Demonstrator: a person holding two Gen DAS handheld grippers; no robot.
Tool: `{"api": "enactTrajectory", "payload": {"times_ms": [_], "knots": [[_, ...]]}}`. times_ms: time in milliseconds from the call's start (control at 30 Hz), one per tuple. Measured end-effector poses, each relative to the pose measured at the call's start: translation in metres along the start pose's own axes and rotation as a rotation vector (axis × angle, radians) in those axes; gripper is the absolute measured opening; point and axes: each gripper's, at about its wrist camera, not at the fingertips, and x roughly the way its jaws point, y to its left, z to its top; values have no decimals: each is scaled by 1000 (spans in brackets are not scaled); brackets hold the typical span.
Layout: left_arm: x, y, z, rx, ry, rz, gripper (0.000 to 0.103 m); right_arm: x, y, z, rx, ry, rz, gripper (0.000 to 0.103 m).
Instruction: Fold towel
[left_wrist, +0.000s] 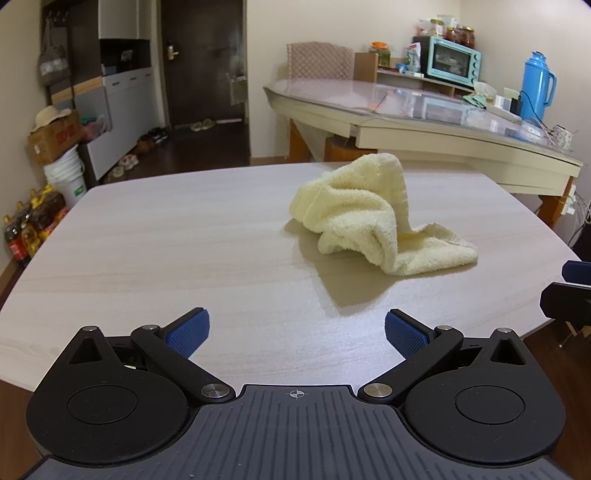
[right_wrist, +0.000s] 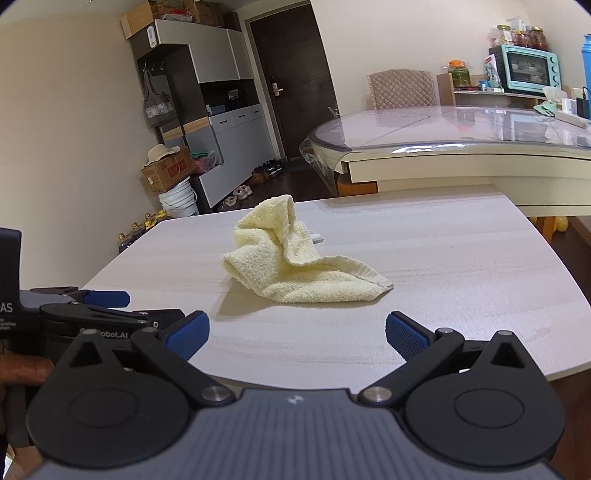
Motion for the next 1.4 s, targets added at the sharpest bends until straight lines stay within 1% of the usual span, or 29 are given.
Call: {"api": "enactTrajectory", "payload": {"times_ms": [67, 300, 567, 733, 800, 900, 1000, 1100, 1200, 1267, 1300, 1333, 1400], "knots": [[2, 0, 0, 5, 3, 2, 103, 7, 0, 9, -7, 1, -1, 103], [8, 1, 3, 11, 7, 9, 103, 18, 0, 24, -35, 1, 2, 103], [16, 11, 8, -2, 4, 23, 103, 41, 1, 46, -83, 16, 5, 103], [21, 22, 14, -12, -11, 25, 103, 56, 4, 59, -107, 26, 21, 103], [23, 27, 17, -13, -16, 25, 103, 69, 3, 70, -115, 34, 31, 103], [25, 33, 21, -13, -22, 25, 103, 83, 3, 81, -111, 40, 71, 101], [26, 38, 24, -8, -25, 30, 103, 102, 4, 91, -116, 52, 91, 97], [26, 42, 26, -8, -30, 43, 103, 115, 4, 97, -112, 66, 107, 90], [26, 48, 30, -20, -37, 46, 103, 130, 2, 101, -86, 86, 140, 81], [26, 51, 32, -26, -42, 50, 103, 138, -1, 104, -58, 96, 160, 71], [27, 52, 33, -28, -43, 52, 103, 142, -2, 105, -48, 103, 166, 68], [27, 52, 33, -29, -44, 54, 103, 144, -3, 105, -38, 107, 173, 63], [29, 55, 35, -29, -45, 59, 103, 150, -6, 106, -4, 119, 195, 60]]}}
